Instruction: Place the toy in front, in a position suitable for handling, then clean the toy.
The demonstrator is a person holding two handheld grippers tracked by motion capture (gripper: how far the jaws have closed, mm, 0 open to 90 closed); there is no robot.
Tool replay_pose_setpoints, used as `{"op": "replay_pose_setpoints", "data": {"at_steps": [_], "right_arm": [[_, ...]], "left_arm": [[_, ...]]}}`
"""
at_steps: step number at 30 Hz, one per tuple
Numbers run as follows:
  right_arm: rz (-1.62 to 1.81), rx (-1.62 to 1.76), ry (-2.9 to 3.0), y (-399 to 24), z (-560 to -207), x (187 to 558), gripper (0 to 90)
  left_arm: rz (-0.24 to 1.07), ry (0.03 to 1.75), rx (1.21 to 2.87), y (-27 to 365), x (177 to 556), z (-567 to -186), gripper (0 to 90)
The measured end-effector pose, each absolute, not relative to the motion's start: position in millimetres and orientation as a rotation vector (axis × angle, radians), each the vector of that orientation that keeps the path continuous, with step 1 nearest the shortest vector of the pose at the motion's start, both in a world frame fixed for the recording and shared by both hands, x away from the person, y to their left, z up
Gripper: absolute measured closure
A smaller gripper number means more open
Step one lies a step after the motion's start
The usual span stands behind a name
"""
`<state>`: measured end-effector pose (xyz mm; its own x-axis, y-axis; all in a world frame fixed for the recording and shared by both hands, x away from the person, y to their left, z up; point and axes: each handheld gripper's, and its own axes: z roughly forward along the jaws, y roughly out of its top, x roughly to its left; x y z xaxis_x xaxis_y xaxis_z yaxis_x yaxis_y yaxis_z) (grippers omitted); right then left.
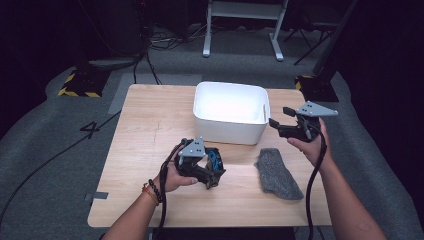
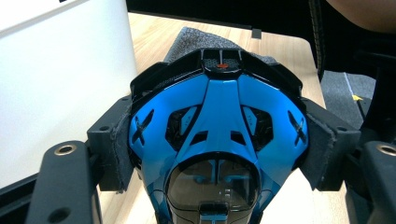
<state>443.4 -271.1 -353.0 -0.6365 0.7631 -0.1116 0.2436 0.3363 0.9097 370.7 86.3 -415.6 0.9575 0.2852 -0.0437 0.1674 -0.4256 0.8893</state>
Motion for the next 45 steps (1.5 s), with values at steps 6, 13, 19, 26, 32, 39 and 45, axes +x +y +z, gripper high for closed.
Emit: {"op": "replay_pose_setpoints", "data": {"at_steps": [6, 13, 19, 26, 32, 39, 45], "right_arm": [[1.22, 0.955, 2.107, -261.3, -363.5, 470.8, 27.6], [1.161, 1.027, 2.156, -251.5, -378.3, 490.6, 27.3], [1.132, 1.046, 2.171, -243.5, -381.0, 500.8, 27.2], [1.118, 1.08, 2.188, -241.1, -387.1, 507.4, 26.2], [1.138, 1.126, 2.212, -245.7, -390.5, 514.0, 25.4], [1.146, 1.134, 2.242, -243.9, -392.6, 516.1, 27.9], [1.102, 1.127, 2.27, -243.5, -395.6, 515.4, 27.0]], "left_arm": [[0.14, 0.314, 2.031, 85.5, 369.1, -415.9, 25.6], [0.131, 0.311, 2.029, 84.9, 370.5, -416.3, 25.6], [0.14, 0.319, 2.029, 88.1, 372.9, -416.0, 25.6], [0.164, 0.333, 2.032, 93.0, 374.9, -414.3, 25.6], [0.179, 0.35, 2.044, 94.2, 376.5, -415.4, 25.6], [0.206, 0.374, 2.064, 98.8, 380.8, -418.8, 25.6], [0.202, 0.408, 2.084, 104.1, 386.5, -421.8, 25.6]]}}
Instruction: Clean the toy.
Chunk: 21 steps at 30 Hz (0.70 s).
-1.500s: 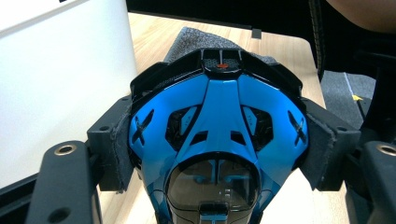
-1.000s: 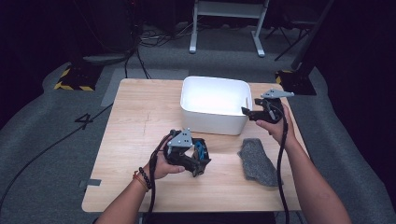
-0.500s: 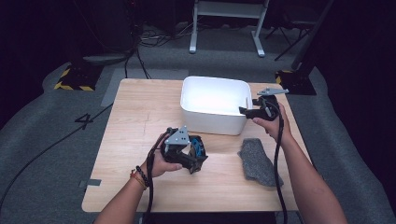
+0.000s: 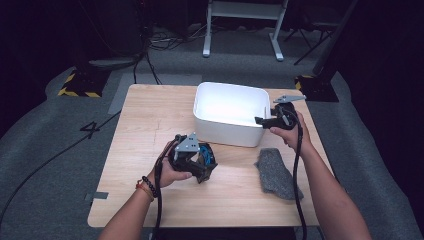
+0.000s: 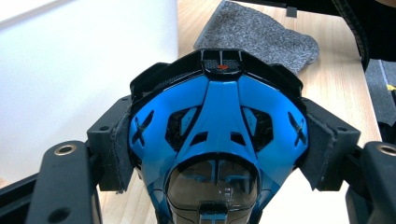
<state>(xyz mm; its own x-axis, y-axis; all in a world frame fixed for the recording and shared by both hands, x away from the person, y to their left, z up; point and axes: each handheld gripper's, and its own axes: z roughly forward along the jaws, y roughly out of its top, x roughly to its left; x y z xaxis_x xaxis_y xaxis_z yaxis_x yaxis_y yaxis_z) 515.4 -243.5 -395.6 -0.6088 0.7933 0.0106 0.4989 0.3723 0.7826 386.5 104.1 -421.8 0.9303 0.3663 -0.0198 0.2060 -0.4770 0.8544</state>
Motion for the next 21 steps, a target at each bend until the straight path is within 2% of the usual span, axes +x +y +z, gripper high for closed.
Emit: {"op": "replay_pose_setpoints", "data": {"at_steps": [11, 15, 21], "right_arm": [[1.077, 1.092, 2.294, -242.4, -394.0, 505.4, 27.3], [1.066, 1.074, 2.313, -241.8, -393.3, 500.9, 27.5], [1.071, 1.066, 2.319, -240.6, -393.5, 496.5, 27.7]], "left_arm": [[0.203, 0.435, 2.148, 116.6, 386.0, -421.3, 25.6], [0.165, 0.433, 2.188, 122.4, 385.0, -419.6, 25.6], [0.136, 0.447, 2.215, 112.6, 388.7, -425.7, 25.4]]}}
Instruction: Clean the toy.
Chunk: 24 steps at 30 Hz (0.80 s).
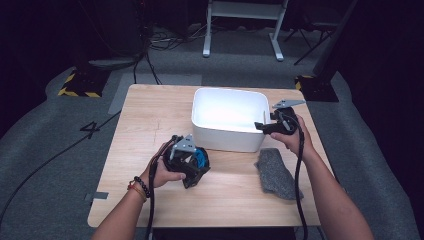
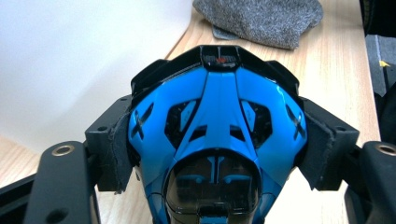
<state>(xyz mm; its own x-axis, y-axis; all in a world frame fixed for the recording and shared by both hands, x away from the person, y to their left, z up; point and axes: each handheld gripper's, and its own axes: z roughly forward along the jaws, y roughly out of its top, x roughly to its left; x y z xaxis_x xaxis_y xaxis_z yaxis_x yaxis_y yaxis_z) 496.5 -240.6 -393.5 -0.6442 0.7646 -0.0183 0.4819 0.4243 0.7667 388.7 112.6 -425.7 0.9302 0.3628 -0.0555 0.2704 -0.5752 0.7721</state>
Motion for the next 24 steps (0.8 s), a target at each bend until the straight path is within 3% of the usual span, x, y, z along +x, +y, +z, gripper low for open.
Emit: {"op": "replay_pose_setpoints", "data": {"at_steps": [11, 24], "right_arm": [[1.088, 1.07, 2.327, -241.3, -394.3, 493.6, 27.7], [1.095, 1.061, 2.339, -241.1, -394.9, 488.5, 27.7]], "left_arm": [[0.09, 0.407, 2.464, 64.0, 392.6, -453.6, 24.4], [0.048, 0.445, 2.624, 48.8, 392.3, -475.6, 25.1]]}}
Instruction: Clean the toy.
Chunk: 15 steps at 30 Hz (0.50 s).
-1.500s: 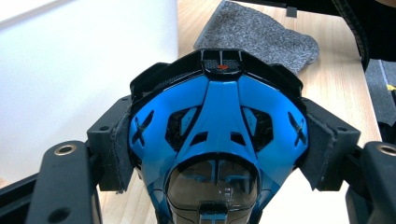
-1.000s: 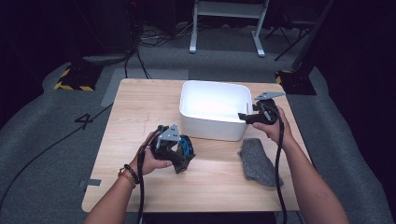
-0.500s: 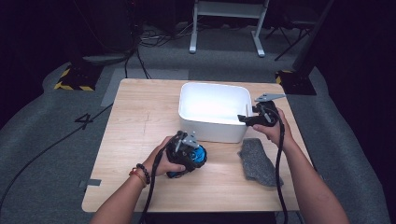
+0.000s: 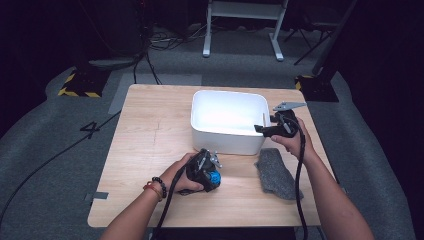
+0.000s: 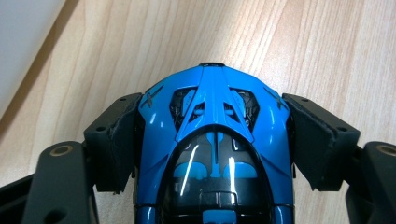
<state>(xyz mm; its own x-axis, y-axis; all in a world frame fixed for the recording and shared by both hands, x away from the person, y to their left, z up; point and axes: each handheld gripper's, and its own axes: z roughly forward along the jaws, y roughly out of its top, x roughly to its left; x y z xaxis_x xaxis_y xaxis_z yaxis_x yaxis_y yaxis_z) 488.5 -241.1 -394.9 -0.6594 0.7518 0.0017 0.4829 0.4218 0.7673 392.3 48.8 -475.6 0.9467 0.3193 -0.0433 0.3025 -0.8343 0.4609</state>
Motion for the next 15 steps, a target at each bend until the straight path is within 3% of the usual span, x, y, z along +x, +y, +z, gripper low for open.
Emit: {"op": "replay_pose_setpoints", "data": {"at_steps": [3, 6, 15], "right_arm": [[1.073, 1.049, 2.341, -239.5, -394.5, 486.9, 27.7], [1.076, 1.043, 2.353, -239.8, -394.4, 486.4, 27.6], [1.067, 1.036, 2.364, -240.3, -393.9, 483.8, 27.8]], "left_arm": [[0.045, 0.453, 2.625, 49.2, 392.2, -475.2, 24.2], [0.061, 0.488, 2.621, 50.9, 391.5, -471.7, 16.5], [0.125, 0.507, 2.539, 54.1, 382.9, -456.3, 16.8]]}}
